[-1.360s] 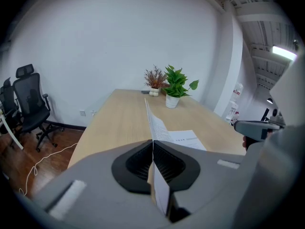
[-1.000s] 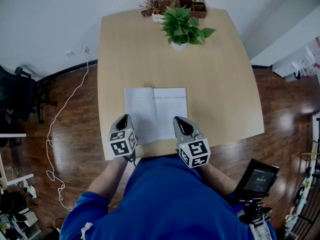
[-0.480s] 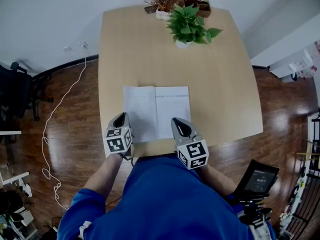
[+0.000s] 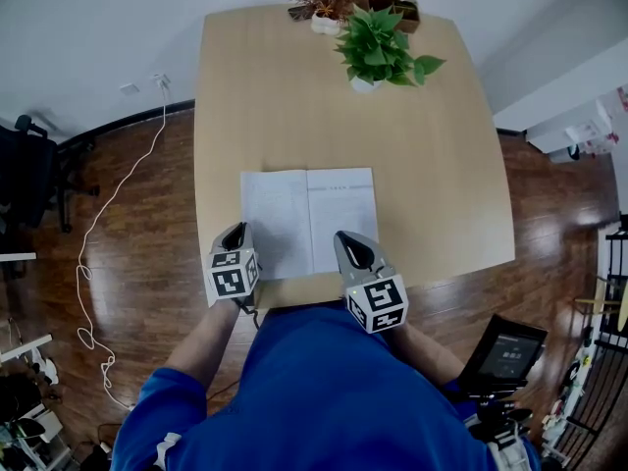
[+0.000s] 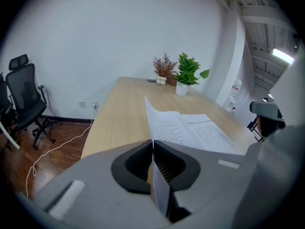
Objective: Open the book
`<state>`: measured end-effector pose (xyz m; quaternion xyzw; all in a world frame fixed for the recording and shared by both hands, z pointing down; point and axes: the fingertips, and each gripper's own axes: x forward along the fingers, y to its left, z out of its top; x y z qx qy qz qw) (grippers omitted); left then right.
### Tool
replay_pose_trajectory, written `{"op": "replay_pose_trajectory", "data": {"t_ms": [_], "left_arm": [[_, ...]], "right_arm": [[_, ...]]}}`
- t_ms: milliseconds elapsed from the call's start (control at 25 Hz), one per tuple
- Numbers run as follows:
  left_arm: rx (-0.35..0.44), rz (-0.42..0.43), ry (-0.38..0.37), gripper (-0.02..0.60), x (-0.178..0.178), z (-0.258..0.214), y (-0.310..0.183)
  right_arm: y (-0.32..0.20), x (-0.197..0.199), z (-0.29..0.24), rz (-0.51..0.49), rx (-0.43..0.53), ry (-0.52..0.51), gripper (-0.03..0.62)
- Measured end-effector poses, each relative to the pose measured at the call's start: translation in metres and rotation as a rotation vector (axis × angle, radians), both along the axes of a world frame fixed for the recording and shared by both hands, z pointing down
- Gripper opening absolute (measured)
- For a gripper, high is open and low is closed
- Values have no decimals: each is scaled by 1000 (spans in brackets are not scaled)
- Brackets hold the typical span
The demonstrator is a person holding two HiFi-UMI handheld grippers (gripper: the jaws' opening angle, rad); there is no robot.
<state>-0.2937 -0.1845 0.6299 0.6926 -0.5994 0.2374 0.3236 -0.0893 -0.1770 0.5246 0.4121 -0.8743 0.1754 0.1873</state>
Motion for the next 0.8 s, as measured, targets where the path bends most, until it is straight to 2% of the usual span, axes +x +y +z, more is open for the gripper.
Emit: {"op": "replay_pose_trajectory", "data": {"t_ms": [800], "left_arm": [[-118, 82, -166, 23, 3, 47, -3]], "right_arm": [[-7, 11, 10, 29, -24, 11, 3]]}}
